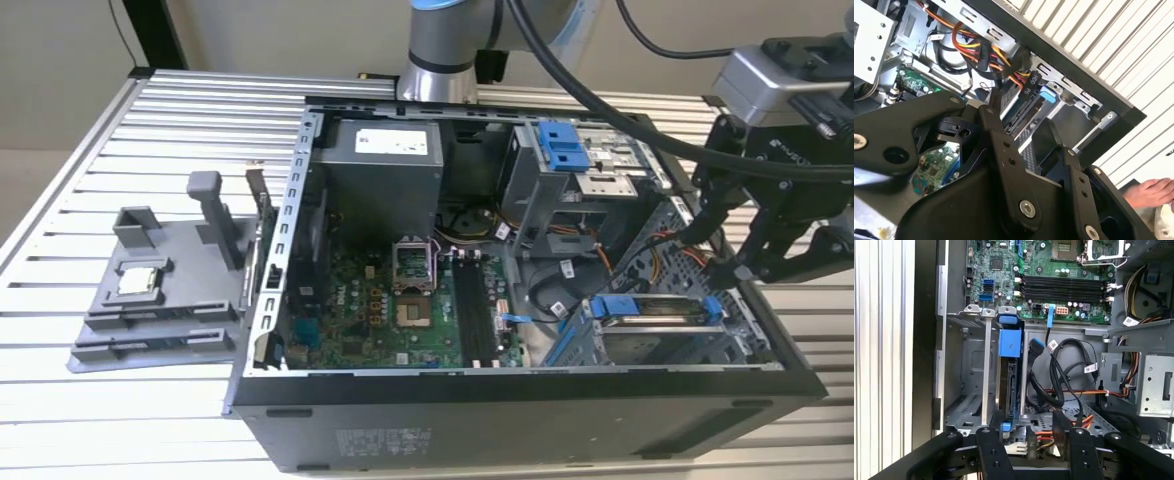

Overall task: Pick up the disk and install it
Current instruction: 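Insert the first disk wire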

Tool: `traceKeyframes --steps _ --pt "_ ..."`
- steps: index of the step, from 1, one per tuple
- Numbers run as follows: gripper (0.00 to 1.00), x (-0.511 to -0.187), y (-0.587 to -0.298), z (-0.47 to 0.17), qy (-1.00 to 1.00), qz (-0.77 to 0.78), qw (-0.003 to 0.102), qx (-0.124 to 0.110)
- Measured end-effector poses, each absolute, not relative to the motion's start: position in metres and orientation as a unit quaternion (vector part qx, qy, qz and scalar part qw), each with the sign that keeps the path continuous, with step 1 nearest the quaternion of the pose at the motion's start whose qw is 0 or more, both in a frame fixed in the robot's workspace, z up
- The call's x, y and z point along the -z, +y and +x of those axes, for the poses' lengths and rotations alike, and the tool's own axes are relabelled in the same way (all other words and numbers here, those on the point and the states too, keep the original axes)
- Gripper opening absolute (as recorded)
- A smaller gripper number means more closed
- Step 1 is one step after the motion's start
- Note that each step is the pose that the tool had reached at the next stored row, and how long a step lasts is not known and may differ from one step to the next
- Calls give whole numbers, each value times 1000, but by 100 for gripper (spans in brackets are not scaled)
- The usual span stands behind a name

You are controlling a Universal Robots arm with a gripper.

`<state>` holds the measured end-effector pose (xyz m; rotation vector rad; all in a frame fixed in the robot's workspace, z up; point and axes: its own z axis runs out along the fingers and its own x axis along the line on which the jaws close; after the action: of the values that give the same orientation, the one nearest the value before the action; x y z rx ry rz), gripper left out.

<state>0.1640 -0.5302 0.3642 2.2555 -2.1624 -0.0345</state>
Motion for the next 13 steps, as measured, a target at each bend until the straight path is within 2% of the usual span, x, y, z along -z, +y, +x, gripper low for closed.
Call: traceKeyframes --steps 13 --pt "100 -357 -526 171 -682 731 8 11"
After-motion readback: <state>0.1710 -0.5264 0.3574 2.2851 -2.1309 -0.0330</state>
